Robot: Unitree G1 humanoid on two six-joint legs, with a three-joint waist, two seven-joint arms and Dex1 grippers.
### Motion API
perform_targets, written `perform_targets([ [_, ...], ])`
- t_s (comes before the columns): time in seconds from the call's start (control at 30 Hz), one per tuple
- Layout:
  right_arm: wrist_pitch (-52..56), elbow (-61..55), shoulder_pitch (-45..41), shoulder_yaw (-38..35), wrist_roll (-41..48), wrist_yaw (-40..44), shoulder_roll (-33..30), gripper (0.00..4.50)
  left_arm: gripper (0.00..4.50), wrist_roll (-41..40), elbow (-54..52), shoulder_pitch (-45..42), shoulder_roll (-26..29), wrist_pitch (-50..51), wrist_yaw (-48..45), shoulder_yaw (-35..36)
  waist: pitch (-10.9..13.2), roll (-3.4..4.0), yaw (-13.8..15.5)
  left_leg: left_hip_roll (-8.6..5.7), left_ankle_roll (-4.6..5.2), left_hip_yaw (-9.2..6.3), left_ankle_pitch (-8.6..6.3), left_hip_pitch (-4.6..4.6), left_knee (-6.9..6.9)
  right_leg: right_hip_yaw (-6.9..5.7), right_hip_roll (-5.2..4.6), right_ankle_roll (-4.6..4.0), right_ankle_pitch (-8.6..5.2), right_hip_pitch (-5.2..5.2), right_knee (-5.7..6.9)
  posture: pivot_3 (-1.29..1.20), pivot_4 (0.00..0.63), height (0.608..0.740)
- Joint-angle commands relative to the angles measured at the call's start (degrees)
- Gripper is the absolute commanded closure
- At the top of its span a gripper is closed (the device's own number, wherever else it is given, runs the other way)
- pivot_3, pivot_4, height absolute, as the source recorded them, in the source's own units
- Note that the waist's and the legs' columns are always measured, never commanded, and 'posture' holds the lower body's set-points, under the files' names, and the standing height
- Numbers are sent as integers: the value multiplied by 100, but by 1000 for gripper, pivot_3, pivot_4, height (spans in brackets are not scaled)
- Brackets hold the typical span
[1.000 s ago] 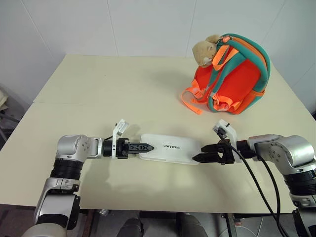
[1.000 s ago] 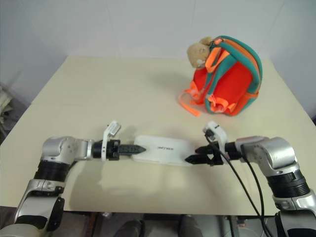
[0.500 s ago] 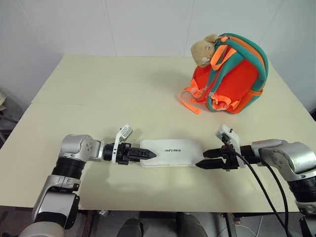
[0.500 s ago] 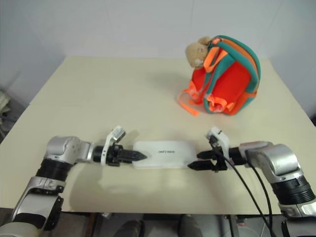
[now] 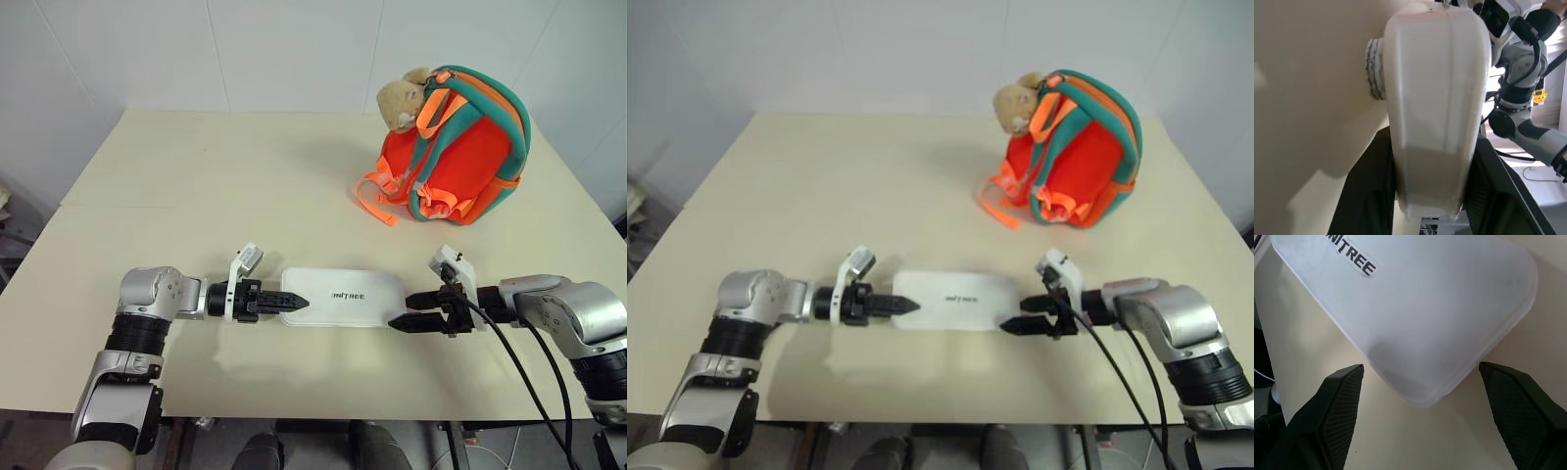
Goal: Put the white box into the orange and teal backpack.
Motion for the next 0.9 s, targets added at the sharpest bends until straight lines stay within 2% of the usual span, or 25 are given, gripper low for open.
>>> perform_targets([
  [0.03,-138,33,-120,-134,6,35,13,0,3084,-426,-461,148,77,220,-94,255,0,0,-1,0,0,0,0,0,-1,1,0,0,0,-1,1,0,150,740],
  [0.33,-1324,1387,-1102,-870,-583,-847,400,0,3084,-528,-1083,778,625,-223,-50,968,0,0,-13,1,-5,2,3,0,-4,3,-1,-1,0,-5,2,0,150,740],
  [0.53,-2259,2237,-1847,-1387,-1078,-1798,662,0,3084,-533,-1554,1606,985,-713,155,1536,1,1,-16,3,-8,7,2,-4,-19,4,-2,-3,-2,-10,0,0,150,740],
  [0.77,-3294,3488,-2672,-1741,-1469,-2807,1244,0,3084,-770,-2050,2256,915,-732,584,2013,1,1,-45,5,-9,12,-1,-10,-17,3,-3,-3,-1,-12,-1,0,150,740],
  [0.9,-3613,4177,-3094,-1729,-1510,-2812,1571,0,3084,-1002,-2208,2417,887,-633,731,2088,1,1,-126,6,-10,12,-1,-7,-18,3,-2,-3,-1,-11,2,0,150,740],
])
